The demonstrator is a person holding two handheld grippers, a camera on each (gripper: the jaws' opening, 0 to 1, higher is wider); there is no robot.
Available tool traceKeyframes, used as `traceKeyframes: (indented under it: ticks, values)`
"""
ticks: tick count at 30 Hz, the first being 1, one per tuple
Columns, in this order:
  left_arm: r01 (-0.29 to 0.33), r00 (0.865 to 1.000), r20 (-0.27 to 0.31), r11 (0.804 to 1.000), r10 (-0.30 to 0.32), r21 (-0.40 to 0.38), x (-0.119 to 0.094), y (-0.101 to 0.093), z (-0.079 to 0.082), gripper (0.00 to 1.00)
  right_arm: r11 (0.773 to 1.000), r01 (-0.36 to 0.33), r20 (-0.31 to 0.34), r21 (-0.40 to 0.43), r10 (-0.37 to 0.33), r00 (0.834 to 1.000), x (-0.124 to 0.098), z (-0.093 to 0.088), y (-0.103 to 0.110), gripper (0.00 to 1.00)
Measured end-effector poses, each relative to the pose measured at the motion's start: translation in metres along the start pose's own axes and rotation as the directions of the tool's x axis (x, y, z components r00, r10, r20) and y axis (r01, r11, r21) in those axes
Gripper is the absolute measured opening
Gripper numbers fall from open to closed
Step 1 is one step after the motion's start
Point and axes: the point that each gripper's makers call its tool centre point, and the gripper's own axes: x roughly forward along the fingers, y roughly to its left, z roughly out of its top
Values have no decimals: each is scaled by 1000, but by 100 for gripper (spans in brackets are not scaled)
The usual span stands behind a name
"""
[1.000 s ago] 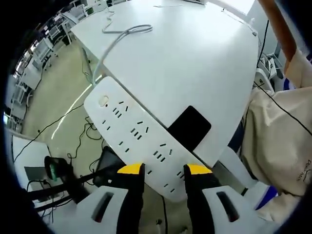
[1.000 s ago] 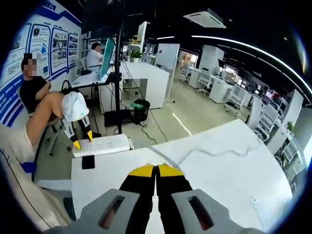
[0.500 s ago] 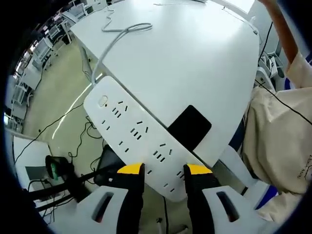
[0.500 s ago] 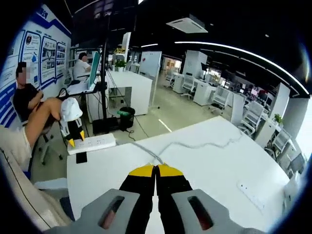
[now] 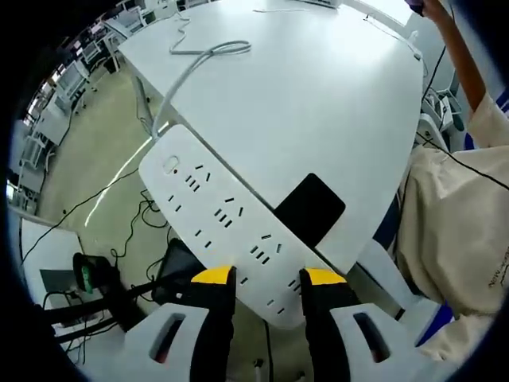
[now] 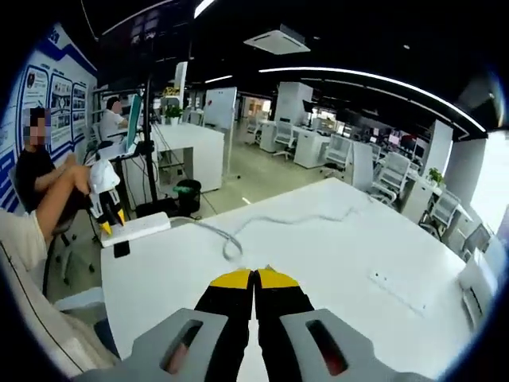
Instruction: Pick up the power strip scattered on the table, fix it on the side mounting bracket of the table, and press the switch
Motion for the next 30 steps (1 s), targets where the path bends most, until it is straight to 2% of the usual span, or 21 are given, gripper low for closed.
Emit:
traceKeyframes:
  ticks: [6, 12, 18, 25, 30]
  values:
    - [-10, 1000, -9, 1000, 10, 18, -1, 0, 1, 37, 999, 31, 24, 16, -31, 999, -17, -8, -13, 0]
    - [-17, 1000, -13, 999, 17, 30, -1, 1, 1, 34, 998, 51, 30, 28, -52, 998, -29, -21, -16, 0]
    - [-36, 999, 7, 999, 36, 10, -2, 2, 0, 39, 997, 64, 26, 39, -65, 998, -38, -36, -21, 0]
    - [-62, 998, 35, 997, 61, 45, -3, 4, 1, 42, 994, 89, 21, 60, -90, 996, -47, -51, -32, 0]
    - [-111, 993, 44, 989, 107, 102, -6, 5, 3, 45, 993, 93, 28, 76, -95, 995, -51, -62, -34, 0]
